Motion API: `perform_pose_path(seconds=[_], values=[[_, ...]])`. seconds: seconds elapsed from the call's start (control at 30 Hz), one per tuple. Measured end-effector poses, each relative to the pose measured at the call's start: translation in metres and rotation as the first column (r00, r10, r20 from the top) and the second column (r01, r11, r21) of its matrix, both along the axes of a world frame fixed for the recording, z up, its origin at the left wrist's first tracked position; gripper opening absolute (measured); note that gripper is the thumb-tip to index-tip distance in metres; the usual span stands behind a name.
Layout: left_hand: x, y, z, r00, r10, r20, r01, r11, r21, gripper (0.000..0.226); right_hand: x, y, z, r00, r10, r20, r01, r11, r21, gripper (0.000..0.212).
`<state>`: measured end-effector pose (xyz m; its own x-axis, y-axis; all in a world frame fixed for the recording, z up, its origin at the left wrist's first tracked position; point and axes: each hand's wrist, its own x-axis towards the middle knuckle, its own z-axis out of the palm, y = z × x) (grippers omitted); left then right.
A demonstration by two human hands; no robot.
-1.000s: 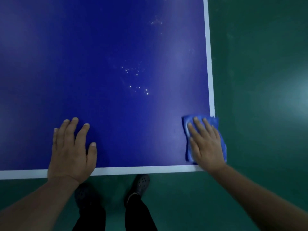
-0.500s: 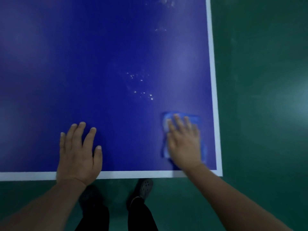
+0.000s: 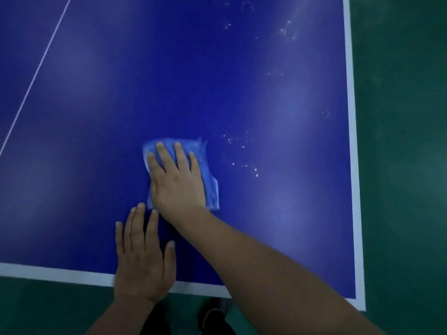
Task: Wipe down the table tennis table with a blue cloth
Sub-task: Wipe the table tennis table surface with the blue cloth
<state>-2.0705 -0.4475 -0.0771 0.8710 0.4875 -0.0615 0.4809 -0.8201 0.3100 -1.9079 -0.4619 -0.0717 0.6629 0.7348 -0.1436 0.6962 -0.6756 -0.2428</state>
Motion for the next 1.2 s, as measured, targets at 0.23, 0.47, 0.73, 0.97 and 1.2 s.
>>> perform_pose_path(seconds=[0.23, 0.47, 0.73, 0.97, 1.2], values=[[0.003, 0.000, 0.006, 0.991, -0.089, -0.097, 0.092, 0.995, 0.024, 0.062, 0.114, -0.118, -0.002, 0.939, -0.286, 0.190, 0.312, 0.942, -0.125, 0.056], [0.003, 0.000, 0.009, 0.987, -0.098, -0.130, 0.102, 0.995, 0.021, 0.060, 0.151, -0.233, 0.006, 0.695, -0.698, 0.173, 0.712, 0.702, -0.025, 0.051], [0.001, 0.002, 0.003, 0.987, -0.103, -0.124, 0.108, 0.994, 0.032, 0.061, 0.120, -0.234, -0.003, 0.961, -0.213, 0.179, 0.229, 0.971, -0.070, 0.050], [0.001, 0.002, 0.005, 0.985, -0.106, -0.133, 0.112, 0.993, 0.037, 0.063, 0.187, -0.260, 0.002, 0.799, -0.582, 0.151, 0.593, 0.804, -0.040, 0.051], [0.002, 0.002, 0.005, 0.982, -0.119, -0.147, 0.124, 0.992, 0.023, 0.064, -0.033, -0.346, 0.006, 0.872, -0.465, 0.155, 0.481, 0.873, -0.083, 0.051]])
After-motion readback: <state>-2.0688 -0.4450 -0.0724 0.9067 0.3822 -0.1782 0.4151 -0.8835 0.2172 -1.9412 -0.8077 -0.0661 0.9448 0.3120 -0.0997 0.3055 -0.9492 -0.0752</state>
